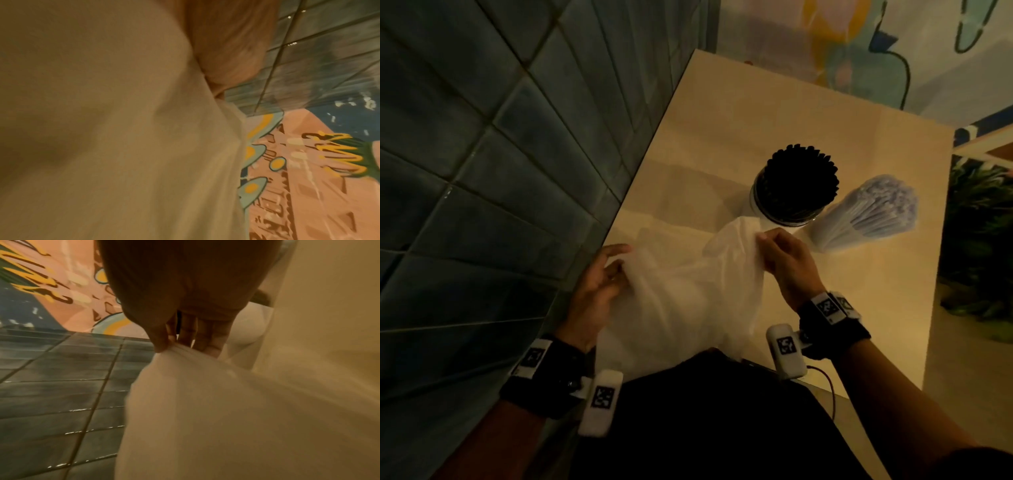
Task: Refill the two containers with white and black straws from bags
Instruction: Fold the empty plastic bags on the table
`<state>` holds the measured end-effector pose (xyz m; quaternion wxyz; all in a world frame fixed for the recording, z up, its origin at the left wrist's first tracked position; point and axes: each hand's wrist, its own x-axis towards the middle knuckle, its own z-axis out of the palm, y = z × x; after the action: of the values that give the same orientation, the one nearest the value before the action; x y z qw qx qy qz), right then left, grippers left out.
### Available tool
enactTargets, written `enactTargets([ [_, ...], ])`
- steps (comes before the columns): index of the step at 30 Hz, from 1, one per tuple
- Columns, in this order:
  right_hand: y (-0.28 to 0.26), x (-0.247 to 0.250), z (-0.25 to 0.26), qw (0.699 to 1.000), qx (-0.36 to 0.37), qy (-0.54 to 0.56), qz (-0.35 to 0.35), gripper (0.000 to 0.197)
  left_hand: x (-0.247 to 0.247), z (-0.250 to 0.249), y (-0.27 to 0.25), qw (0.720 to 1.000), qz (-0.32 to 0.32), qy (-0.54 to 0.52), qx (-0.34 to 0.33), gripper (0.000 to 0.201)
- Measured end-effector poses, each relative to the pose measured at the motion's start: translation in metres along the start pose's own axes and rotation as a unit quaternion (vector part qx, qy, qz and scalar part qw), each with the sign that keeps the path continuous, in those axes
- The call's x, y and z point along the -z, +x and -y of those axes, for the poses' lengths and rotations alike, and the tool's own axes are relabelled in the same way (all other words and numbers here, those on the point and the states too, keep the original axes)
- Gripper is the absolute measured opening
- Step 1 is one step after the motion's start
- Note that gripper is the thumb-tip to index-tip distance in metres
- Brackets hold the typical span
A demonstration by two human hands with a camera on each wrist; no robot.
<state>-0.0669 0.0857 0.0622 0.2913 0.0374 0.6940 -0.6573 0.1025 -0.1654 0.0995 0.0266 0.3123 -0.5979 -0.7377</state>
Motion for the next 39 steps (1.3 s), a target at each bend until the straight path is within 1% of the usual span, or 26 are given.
enactTargets([
  [2, 0.001, -0.001, 0.007, 1.0, 0.016, 0.011, -0.007, 0.018, 0.007, 0.005, 0.005, 0.998, -0.058, 0.035, 0.004, 0.039],
  [3, 0.001, -0.002, 0.01, 1.0, 0.018, 0.021, -0.012, 0.018, 0.009, 0.006, 0.006, 0.996, -0.073, 0.044, 0.016, 0.037],
  [5, -0.001, -0.004, 0.012, 0.999, 0.015, 0.022, -0.025, 0.019, 0.01, 0.01, 0.005, 0.995, -0.08, 0.04, 0.038, 0.03],
  [7, -0.001, -0.006, 0.01, 0.999, 0.021, -0.011, -0.04, 0.021, 0.005, 0.007, 0.002, 0.995, -0.071, 0.057, 0.031, 0.025],
  [9, -0.002, -0.007, 0.01, 0.995, 0.043, -0.067, -0.054, 0.022, -0.001, 0.001, 0.002, 0.993, -0.075, 0.09, 0.012, 0.024],
  [11, -0.003, -0.007, 0.012, 0.989, 0.067, -0.111, -0.068, 0.025, -0.003, 0.002, 0.005, 0.99, -0.077, 0.115, -0.028, 0.024],
  [13, -0.004, -0.006, 0.014, 0.984, 0.082, -0.14, -0.077, 0.027, -0.001, 0.002, 0.008, 0.989, -0.078, 0.115, -0.056, 0.022],
  [15, -0.005, -0.004, 0.016, 0.978, 0.098, -0.169, -0.075, 0.026, 0.003, 0.003, 0.01, 0.988, -0.062, 0.12, -0.071, 0.046],
  [16, -0.005, -0.003, 0.016, 0.975, 0.105, -0.179, -0.072, 0.024, 0.004, 0.002, 0.011, 0.986, -0.057, 0.136, -0.077, 0.051],
  [17, -0.006, -0.002, 0.016, 0.973, 0.111, -0.188, -0.069, 0.021, 0.002, 0.0, 0.012, 0.983, -0.053, 0.152, -0.087, 0.046],
  [19, -0.008, -0.002, 0.018, 0.969, 0.119, -0.209, -0.059, 0.02, -0.001, 0.003, 0.014, 0.979, -0.038, 0.176, -0.099, 0.029],
  [20, -0.009, -0.002, 0.019, 0.966, 0.123, -0.219, -0.053, 0.021, -0.001, 0.005, 0.015, 0.979, -0.03, 0.178, -0.099, 0.025],
  [22, -0.011, -0.002, 0.022, 0.962, 0.136, -0.232, -0.04, 0.02, 0.002, 0.011, 0.018, 0.979, -0.012, 0.181, -0.094, 0.025],
  [24, -0.014, -0.002, 0.025, 0.958, 0.149, -0.243, -0.034, 0.018, 0.005, 0.016, 0.02, 0.974, -0.003, 0.209, -0.083, 0.024],
  [25, -0.015, -0.001, 0.025, 0.956, 0.153, -0.248, -0.03, 0.018, 0.004, 0.019, 0.021, 0.976, -0.002, 0.205, -0.077, 0.019],
  [26, -0.016, -0.001, 0.026, 0.956, 0.153, -0.25, -0.026, 0.018, 0.003, 0.022, 0.023, 0.979, -0.016, 0.189, -0.073, 0.014],
  [27, -0.016, 0.0, 0.025, 0.956, 0.149, -0.253, -0.027, 0.018, 0.003, 0.023, 0.024, 0.981, -0.049, 0.174, -0.07, 0.013],
  [28, -0.016, 0.003, 0.024, 0.955, 0.146, -0.254, -0.037, 0.018, 0.006, 0.025, 0.026, 0.98, -0.101, 0.162, -0.058, 0.014],
  [30, -0.013, 0.014, 0.022, 0.953, 0.146, -0.252, -0.085, 0.02, 0.017, 0.031, 0.032, 0.969, -0.218, 0.114, -0.027, 0.015],
  [31, -0.012, 0.019, 0.022, 0.951, 0.153, -0.248, -0.103, 0.022, 0.022, 0.034, 0.034, 0.96, -0.264, 0.094, -0.011, 0.014],
  [32, -0.012, 0.023, 0.021, 0.947, 0.163, -0.254, -0.11, 0.022, 0.025, 0.035, 0.034, 0.953, -0.288, 0.09, 0.006, 0.014],
  [34, -0.012, 0.023, 0.02, 0.942, 0.167, -0.27, -0.109, 0.02, 0.022, 0.037, 0.033, 0.949, -0.301, 0.087, 0.018, 0.015],
  [36, -0.012, 0.019, 0.019, 0.949, 0.155, -0.25, -0.116, 0.021, 0.014, 0.037, 0.029, 0.957, -0.286, 0.028, 0.026, 0.021],
  [38, -0.009, 0.017, 0.021, 0.945, 0.159, -0.241, -0.152, 0.018, 0.011, 0.04, 0.026, 0.972, -0.218, -0.05, 0.067, 0.048],
  [39, -0.006, 0.018, 0.021, 0.941, 0.159, -0.243, -0.174, 0.016, 0.011, 0.044, 0.023, 0.978, -0.18, -0.06, 0.088, 0.06],
])
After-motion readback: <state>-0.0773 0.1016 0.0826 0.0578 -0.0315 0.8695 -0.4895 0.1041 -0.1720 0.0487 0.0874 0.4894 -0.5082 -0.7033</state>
